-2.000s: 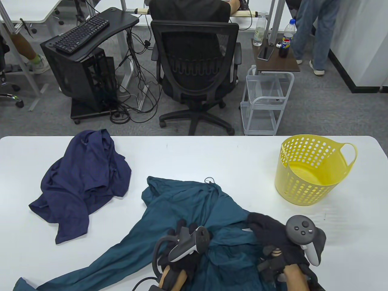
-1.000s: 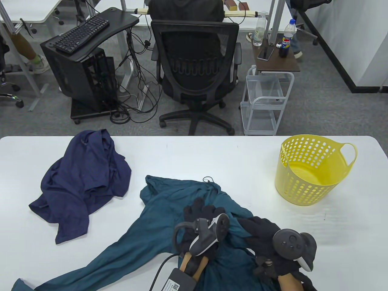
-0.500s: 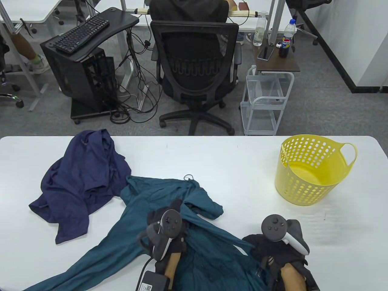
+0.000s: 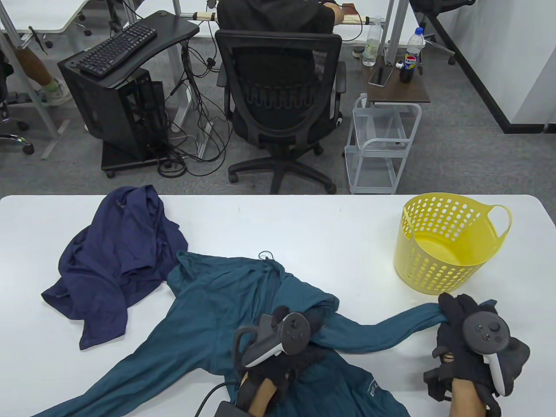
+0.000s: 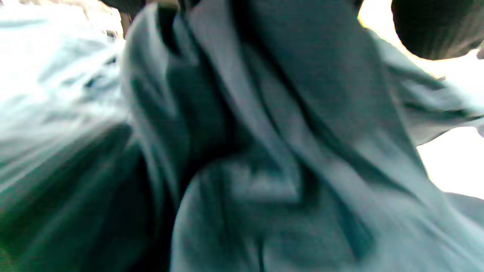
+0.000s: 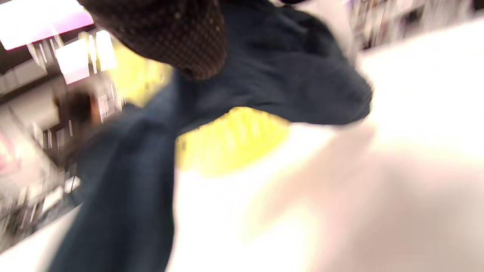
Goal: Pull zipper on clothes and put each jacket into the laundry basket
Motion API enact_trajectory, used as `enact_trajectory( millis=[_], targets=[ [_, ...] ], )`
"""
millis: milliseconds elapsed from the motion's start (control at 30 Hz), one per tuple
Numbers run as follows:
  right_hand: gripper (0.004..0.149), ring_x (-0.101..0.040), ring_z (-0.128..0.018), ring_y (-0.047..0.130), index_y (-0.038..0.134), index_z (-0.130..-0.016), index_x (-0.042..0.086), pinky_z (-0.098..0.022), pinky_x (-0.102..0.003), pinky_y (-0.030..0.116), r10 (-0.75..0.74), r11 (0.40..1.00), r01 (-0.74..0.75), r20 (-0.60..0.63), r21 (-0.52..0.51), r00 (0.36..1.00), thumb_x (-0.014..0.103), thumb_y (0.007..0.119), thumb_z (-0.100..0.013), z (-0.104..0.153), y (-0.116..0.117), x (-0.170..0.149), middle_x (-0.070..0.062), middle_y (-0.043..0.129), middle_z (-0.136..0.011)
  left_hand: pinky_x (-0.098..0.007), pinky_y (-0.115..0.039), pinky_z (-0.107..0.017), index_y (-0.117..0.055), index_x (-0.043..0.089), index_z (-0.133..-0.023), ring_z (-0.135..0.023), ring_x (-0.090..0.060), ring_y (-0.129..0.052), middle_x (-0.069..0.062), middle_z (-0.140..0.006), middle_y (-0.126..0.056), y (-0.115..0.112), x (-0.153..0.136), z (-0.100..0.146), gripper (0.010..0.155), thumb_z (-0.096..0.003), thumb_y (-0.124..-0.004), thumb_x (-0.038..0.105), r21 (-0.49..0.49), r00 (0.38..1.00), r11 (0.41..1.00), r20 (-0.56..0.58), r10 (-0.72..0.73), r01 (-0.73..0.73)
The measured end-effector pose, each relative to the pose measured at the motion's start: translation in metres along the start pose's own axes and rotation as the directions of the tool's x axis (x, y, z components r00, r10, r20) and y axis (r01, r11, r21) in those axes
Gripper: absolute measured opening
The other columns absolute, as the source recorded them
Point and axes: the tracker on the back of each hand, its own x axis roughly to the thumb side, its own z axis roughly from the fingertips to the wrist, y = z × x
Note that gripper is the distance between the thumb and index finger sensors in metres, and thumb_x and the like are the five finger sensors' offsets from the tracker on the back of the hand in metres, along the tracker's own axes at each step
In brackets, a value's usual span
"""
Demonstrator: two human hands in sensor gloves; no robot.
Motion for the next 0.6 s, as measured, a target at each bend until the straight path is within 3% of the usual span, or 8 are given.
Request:
enact_trajectory(
  millis=[133,233,333,433,500,533,567,600],
  targets=[
    [0.059,-0.05,-0.106,0.014,0.064,-0.108,0.025,-0.069,-0.073,0.023,0.052,0.987,-0.079,0.195,0.137,0.979,0.025,0.084,-0.052,0.006,0.037,0.04,-0.009,0.04,-0.122,-0.068,-0.046,-0.071,-0.069,0.05,-0.097,-0.109,-0.033,-0.055,0.01,-0.113,-0.071,0.012,-0.023,0.009,0.063,-0.0362,-0.071,0.067,0.13,0.995,0.989,-0.056,0.085,-0.077],
    [0.058,-0.047,-0.108,0.019,0.063,-0.108,0.028,-0.07,-0.073,0.025,0.067,0.971,-0.153,0.403,0.185,0.913,0.036,0.08,-0.053,0.018,0.075,0.078,-0.005,0.043,-0.123,-0.068,-0.05,-0.07,-0.075,0.045,-0.094,-0.104,-0.035,-0.066,0.009,-0.106,-0.081,0.024,-0.054,0.022,0.057,-0.0393,-0.071,0.061,0.307,0.957,0.937,-0.181,0.229,-0.166],
    [0.056,-0.044,-0.11,0.026,0.062,-0.108,0.031,-0.071,-0.071,0.03,0.025,0.95,-0.174,0.493,0.259,0.87,0.043,0.074,-0.054,0.026,0.109,0.102,0.001,0.045,-0.123,-0.068,-0.05,-0.069,-0.073,0.047,-0.096,-0.103,-0.036,-0.067,0.01,-0.106,-0.081,0.024,-0.076,0.028,0.055,-0.0416,-0.069,0.057,0.364,0.915,0.923,-0.319,0.245,-0.121],
    [0.054,-0.04,-0.112,0.03,0.06,-0.107,0.037,-0.073,-0.069,0.031,0.02,0.88,-0.275,0.549,0.388,0.835,0.041,0.071,-0.055,0.029,0.145,0.116,0.01,0.042,-0.123,-0.067,-0.049,-0.07,-0.064,0.053,-0.098,-0.105,-0.036,-0.063,0.011,-0.112,-0.073,0.012,-0.091,0.021,0.057,-0.0421,-0.068,0.058,0.295,0.892,0.951,-0.401,0.211,-0.092],
    [0.053,-0.041,-0.111,0.035,0.061,-0.107,0.036,-0.073,-0.068,0.034,0.065,0.817,-0.367,0.561,0.444,0.825,0.04,0.071,-0.055,0.03,0.159,0.115,0.011,0.043,-0.123,-0.066,-0.047,-0.071,-0.058,0.057,-0.099,-0.107,-0.037,-0.057,0.012,-0.117,-0.064,0.002,-0.093,0.012,0.059,-0.0408,-0.068,0.062,0.236,0.905,0.964,-0.37,0.209,-0.126],
    [0.052,-0.039,-0.111,0.037,0.064,-0.106,0.035,-0.072,-0.068,0.038,0.119,0.779,-0.429,0.564,0.457,0.817,0.04,0.071,-0.054,0.03,0.164,0.113,0.009,0.046,-0.122,-0.067,-0.046,-0.071,-0.053,0.06,-0.1,-0.109,-0.039,-0.052,0.014,-0.12,-0.055,-0.005,-0.089,0.006,0.062,-0.0401,-0.066,0.064,0.183,0.917,0.971,-0.341,0.207,-0.151],
    [0.053,-0.033,-0.112,0.029,0.062,-0.106,0.036,-0.074,-0.065,0.034,0.149,0.748,-0.463,0.56,0.475,0.815,0.041,0.071,-0.055,0.03,0.165,0.11,0.013,0.04,-0.122,-0.067,-0.042,-0.072,-0.047,0.063,-0.1,-0.111,-0.041,-0.043,0.017,-0.123,-0.04,-0.011,-0.084,0.001,0.064,-0.0394,-0.066,0.066,0.137,0.931,0.977,-0.307,0.199,-0.164],
    [0.053,-0.033,-0.112,0.028,0.06,-0.106,0.037,-0.074,-0.065,0.034,0.15,0.745,-0.464,0.557,0.479,0.817,0.042,0.07,-0.055,0.03,0.16,0.108,0.013,0.039,-0.122,-0.067,-0.038,-0.073,-0.04,0.066,-0.099,-0.112,-0.041,-0.034,0.021,-0.123,-0.025,-0.018,-0.075,-0.006,0.065,-0.0394,-0.064,0.067,0.062,0.947,0.985,-0.27,0.173,-0.162]
  ],
)
